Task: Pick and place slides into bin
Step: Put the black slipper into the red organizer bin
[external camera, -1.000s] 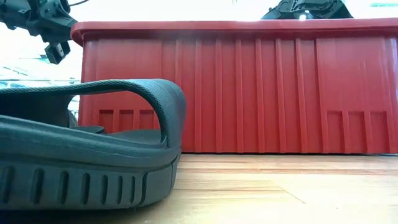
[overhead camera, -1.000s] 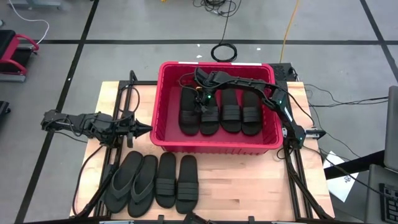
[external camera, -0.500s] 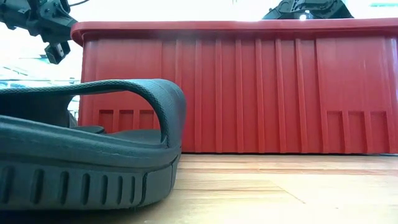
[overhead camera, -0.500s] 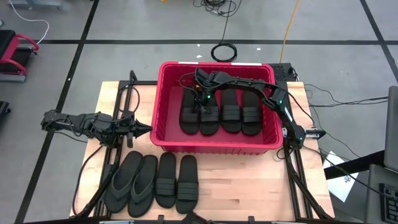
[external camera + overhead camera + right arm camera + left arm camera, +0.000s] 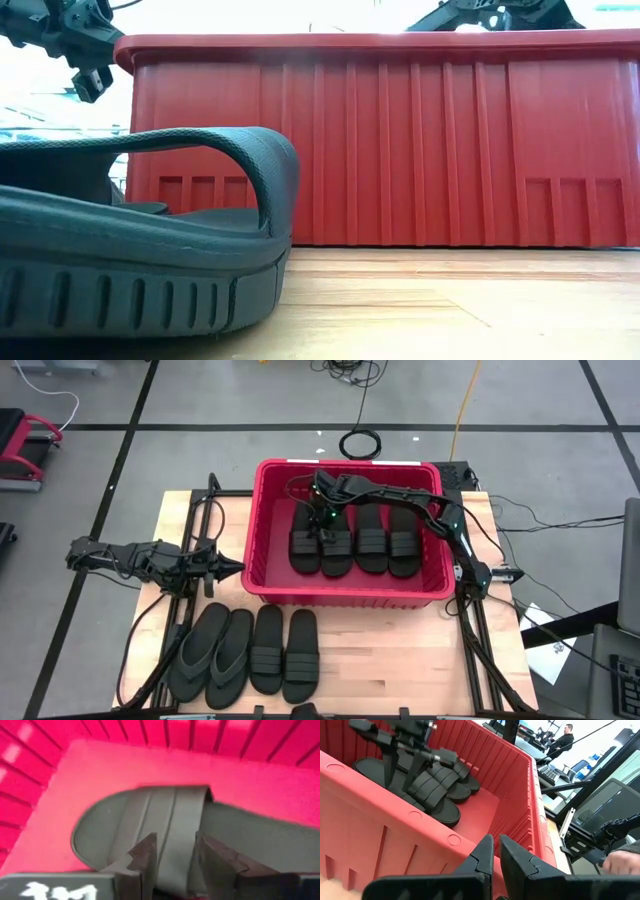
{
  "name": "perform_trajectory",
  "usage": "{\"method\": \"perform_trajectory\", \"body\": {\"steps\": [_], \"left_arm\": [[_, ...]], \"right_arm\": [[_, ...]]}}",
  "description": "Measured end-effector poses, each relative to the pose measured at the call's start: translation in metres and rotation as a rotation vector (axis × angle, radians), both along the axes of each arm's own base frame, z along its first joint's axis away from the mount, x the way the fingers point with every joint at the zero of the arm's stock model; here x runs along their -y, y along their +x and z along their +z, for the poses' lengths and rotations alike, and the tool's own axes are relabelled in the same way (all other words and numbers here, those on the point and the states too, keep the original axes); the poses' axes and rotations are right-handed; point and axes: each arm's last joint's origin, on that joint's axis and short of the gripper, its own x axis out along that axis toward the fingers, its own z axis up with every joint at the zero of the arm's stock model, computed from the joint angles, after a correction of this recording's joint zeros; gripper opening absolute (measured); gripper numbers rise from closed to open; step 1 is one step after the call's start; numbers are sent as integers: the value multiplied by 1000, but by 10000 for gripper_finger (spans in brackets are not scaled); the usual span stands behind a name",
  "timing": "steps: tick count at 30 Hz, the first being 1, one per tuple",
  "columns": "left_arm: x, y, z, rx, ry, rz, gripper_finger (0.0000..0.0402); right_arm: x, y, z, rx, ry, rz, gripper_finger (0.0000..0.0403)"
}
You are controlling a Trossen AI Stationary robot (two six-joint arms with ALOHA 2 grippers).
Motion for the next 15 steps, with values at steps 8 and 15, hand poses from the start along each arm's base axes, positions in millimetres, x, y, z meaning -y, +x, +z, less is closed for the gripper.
{"method": "perform_trajectory", "body": {"steps": [8,15], "left_arm": [[1,0,1,7,1,-28,26],[1,2,10,90,167,-68,26]], "right_arm": [[-12,-18,71,115,-96,-52,121],[-44,-65,185,445,57,-9,17]]}}
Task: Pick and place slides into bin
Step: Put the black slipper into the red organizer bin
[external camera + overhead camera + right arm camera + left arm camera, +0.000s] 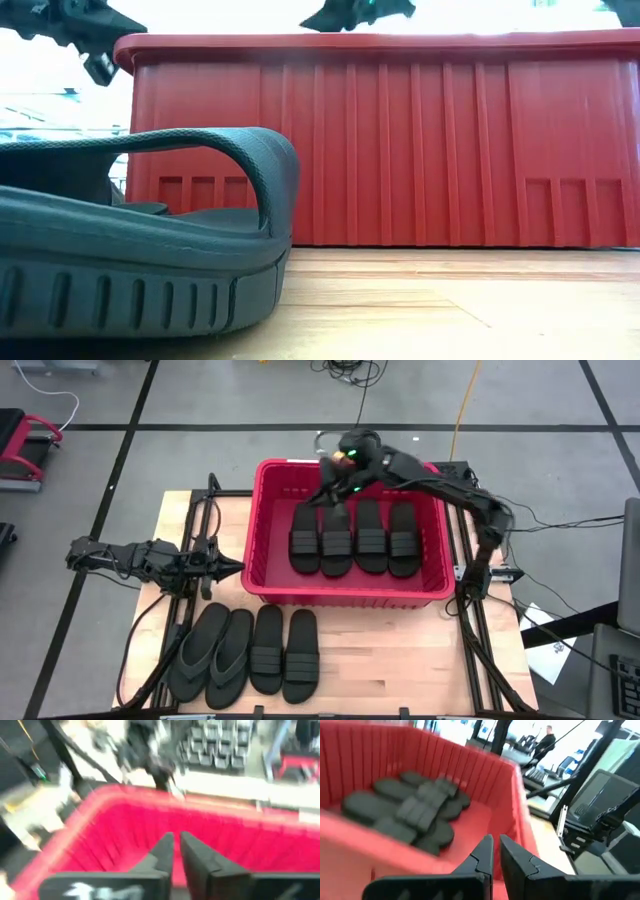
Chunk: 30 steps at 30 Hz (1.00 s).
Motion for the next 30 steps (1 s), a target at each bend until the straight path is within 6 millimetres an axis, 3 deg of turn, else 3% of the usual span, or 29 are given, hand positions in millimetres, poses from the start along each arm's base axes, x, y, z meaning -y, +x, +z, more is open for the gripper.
{"method": "perform_trajectory", "body": {"steps": [4,8,15,20,25,30], "left_arm": [[0,-1,14,92,115,-12,26],[-2,-9,38,149,216,-12,26],[-8,-29,81,212,374,63,26],[-10,-38,97,250,423,101,26],[-12,-39,99,275,256,144,26],[-13,-39,103,329,133,200,26]], "right_arm": [[-31,-34,45,58,-4,-30,9],[-65,-68,56,13,-18,-87,2],[-116,-114,11,-45,90,-241,0],[-132,-149,-29,23,155,-331,0],[-139,-185,-48,149,176,-344,0],[-145,-222,-54,209,161,-319,0]]}}
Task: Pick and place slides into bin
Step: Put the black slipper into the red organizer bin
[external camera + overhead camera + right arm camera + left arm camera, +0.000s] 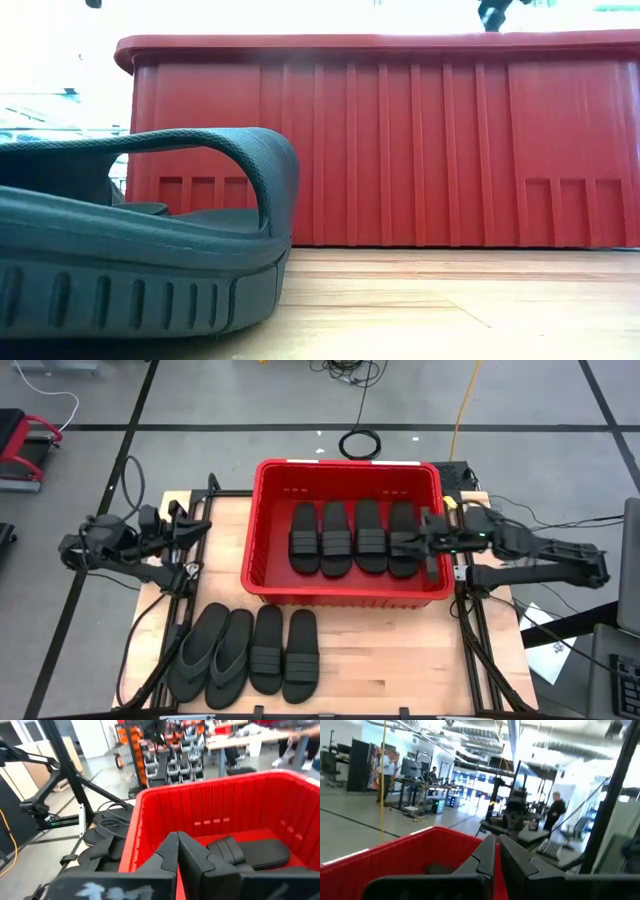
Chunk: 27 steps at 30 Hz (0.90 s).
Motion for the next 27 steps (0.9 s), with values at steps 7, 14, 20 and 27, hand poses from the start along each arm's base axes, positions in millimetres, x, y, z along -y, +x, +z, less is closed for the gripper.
{"method": "perform_trajectory", "body": {"steps": [7,14,20,27], "left_arm": [[6,35,4,-1,-57,31,26],[18,85,19,188,-90,-64,26],[27,110,7,109,-65,-205,26],[33,118,-1,35,-37,-345,26]], "right_arm": [[-10,-49,-1,84,-64,79,0],[-13,-72,0,158,-159,79,0],[-13,-73,-1,154,-153,73,0],[-9,-73,-5,104,74,-72,0]]}}
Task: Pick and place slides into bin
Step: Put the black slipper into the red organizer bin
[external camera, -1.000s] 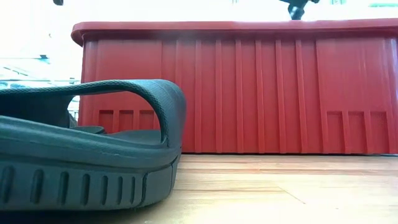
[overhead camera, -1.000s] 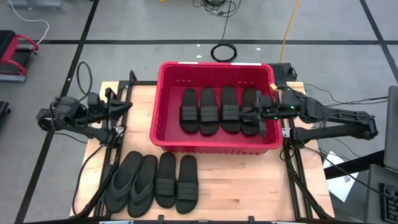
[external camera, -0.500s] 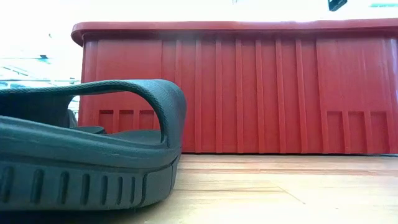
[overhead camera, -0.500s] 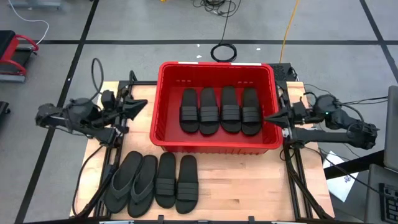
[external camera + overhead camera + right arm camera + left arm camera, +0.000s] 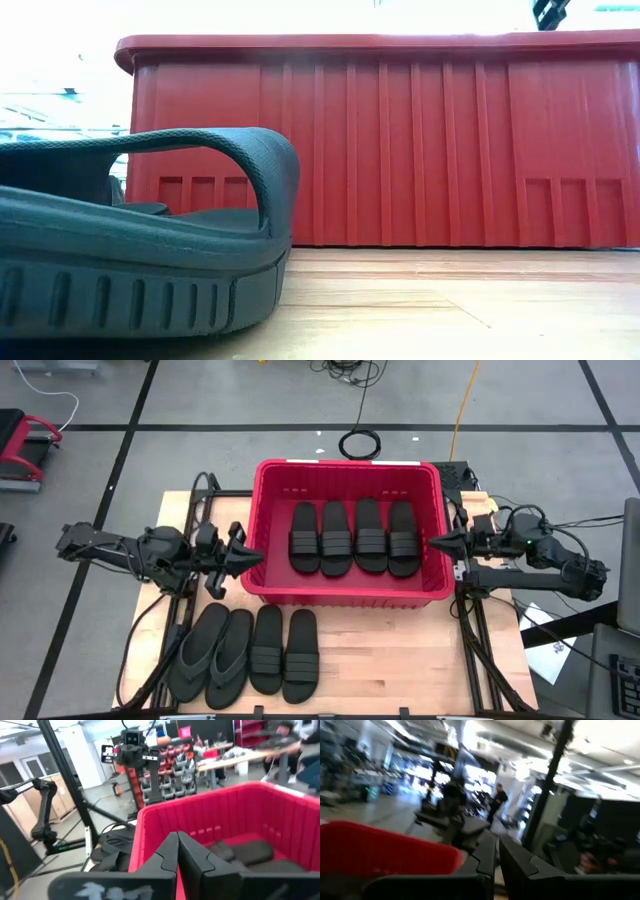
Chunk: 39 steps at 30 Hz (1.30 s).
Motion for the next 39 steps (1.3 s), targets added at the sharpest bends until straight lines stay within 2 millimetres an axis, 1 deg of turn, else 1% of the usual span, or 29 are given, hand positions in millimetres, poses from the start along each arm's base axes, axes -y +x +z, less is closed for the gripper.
{"method": "perform_trajectory", "body": {"steps": [4,8,10,13,15,20,23,25,28,32,34,39], "left_arm": [[5,5,-11,-93,51,-60,25],[11,15,-20,-149,55,-74,5],[15,19,-22,-154,47,-70,4],[26,28,-24,-223,36,-39,2],[35,38,-25,-295,44,-34,1],[56,61,-23,-476,105,-126,1],[63,70,-28,-627,18,-187,1],[66,76,-31,-688,-46,-230,4],[75,85,-38,-744,-85,-309,20],[89,95,-49,-793,-71,-364,57],[95,99,-58,-826,-58,-371,80],[106,110,-86,-955,-54,-404,141]], "right_arm": [[0,-2,-3,-26,-4,4,0],[-2,-9,-2,-3,-112,34,0],[-3,-12,-1,14,-134,34,0],[-3,-16,-1,29,-139,34,0],[-4,-18,0,38,-141,37,0],[-6,-19,0,49,-122,121,0],[-8,-19,0,50,-78,183,0],[-9,-19,0,51,-74,215,0],[-9,-20,0,51,-77,225,0],[-9,-19,-1,45,-89,213,0],[-9,-19,-2,34,-119,214,0],[-9,-19,-3,18,-121,214,0]]}}
